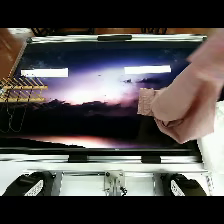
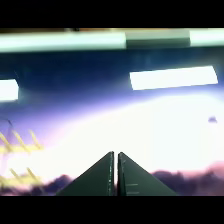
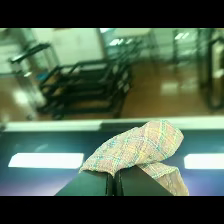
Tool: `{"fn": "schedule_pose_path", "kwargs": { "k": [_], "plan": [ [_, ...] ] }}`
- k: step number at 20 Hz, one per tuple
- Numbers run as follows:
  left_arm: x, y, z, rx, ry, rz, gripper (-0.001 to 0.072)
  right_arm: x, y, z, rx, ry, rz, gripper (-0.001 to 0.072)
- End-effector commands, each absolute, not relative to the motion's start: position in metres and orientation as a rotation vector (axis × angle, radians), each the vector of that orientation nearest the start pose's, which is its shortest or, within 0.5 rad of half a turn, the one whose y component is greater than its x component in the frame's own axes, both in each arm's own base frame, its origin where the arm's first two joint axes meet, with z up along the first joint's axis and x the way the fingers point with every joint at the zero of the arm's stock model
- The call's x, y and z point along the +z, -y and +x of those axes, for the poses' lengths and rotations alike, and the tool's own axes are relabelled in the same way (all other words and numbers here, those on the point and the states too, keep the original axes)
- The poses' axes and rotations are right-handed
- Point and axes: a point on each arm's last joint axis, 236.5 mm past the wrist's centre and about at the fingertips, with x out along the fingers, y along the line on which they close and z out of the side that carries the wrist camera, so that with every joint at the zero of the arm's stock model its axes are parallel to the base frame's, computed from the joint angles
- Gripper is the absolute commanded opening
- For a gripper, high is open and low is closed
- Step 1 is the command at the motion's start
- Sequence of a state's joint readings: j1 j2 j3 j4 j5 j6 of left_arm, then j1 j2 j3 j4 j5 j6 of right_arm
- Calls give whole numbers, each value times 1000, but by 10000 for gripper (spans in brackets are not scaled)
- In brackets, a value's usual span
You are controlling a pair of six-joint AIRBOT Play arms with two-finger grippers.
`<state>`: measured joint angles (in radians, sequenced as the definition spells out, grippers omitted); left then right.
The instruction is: Fold the shirts.
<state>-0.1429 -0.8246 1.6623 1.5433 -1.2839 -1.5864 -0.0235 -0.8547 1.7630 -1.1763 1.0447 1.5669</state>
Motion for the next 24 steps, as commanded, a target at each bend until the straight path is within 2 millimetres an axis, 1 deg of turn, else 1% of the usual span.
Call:
{"fn": "schedule_pose_path", "kwargs": {
  "k": [1, 2, 3, 4, 5, 6, 7, 8, 9, 10, 11, 12, 13, 14, 15, 16, 17, 18, 19, 20, 22, 24],
  "plan": [
    [313, 64, 329, -194, -577, -20, 86, 434, -138, 350, 583, -285, 436, 50],
    [304, 64, 334, -192, -600, -20, 469, 423, -159, 361, 653, -332, 466, 50],
    [294, 64, 339, -176, -637, -48, 698, 405, -184, 371, 713, -395, 478, 50],
    [284, 63, 342, -166, -675, -51, 706, 384, -210, 378, 757, -460, 472, 50],
    [274, 61, 346, -154, -708, -44, 706, 359, -239, 384, 801, -533, 456, 50],
    [267, 53, 350, -120, -730, -32, 705, 332, -270, 385, 842, -609, 434, 50],
    [262, 40, 352, -68, -747, -4, 705, 305, -298, 383, 881, -685, 409, 50],
    [258, 19, 351, 5, -768, 36, 705, 276, -327, 375, 919, -774, 380, 51],
    [254, 2, 348, 62, -789, 48, 703, 241, -356, 360, 952, -878, 326, 51],
    [250, -13, 343, 103, -815, 32, 701, 206, -379, 345, 972, -969, 252, 51],
    [246, -25, 339, 135, -843, 11, 700, 168, -401, 327, 978, -1055, 159, 51],
    [242, -35, 337, 162, -857, -11, 701, 135, -416, 315, 956, -1121, 83, 80],
    [238, -42, 336, 179, -867, -27, 703, 103, -426, 307, 916, -1172, 12, 78],
    [230, -45, 336, 183, -887, -48, 705, 80, -430, 304, 876, -1199, -46, 216],
    [220, -43, 337, 173, -914, -69, 706, 68, -430, 303, 857, -1206, -88, 575],
    [206, -36, 339, 146, -950, -95, 706, 65, -425, 305, 841, -1204, -122, 623],
    [190, -26, 342, 109, -992, -122, 706, 69, -411, 311, 813, -1201, -153, 623],
    [170, -9, 345, 46, -1045, -160, 706, 76, -391, 318, 772, -1194, -187, 623],
    [149, 13, 348, -36, -1101, -200, 706, 87, -361, 328, 707, -1188, -231, 623],
    [128, 34, 349, -111, -1159, -239, 706, 98, -328, 332, 637, -1201, -267, 623],
    [86, 73, 345, -249, -1291, -267, 706, 123, -257, 325, 524, -1265, -328, 622],
    [47, 96, 337, -328, -1416, -205, 705, 141, -184, 316, 395, -1329, -367, 622]
  ]
}}
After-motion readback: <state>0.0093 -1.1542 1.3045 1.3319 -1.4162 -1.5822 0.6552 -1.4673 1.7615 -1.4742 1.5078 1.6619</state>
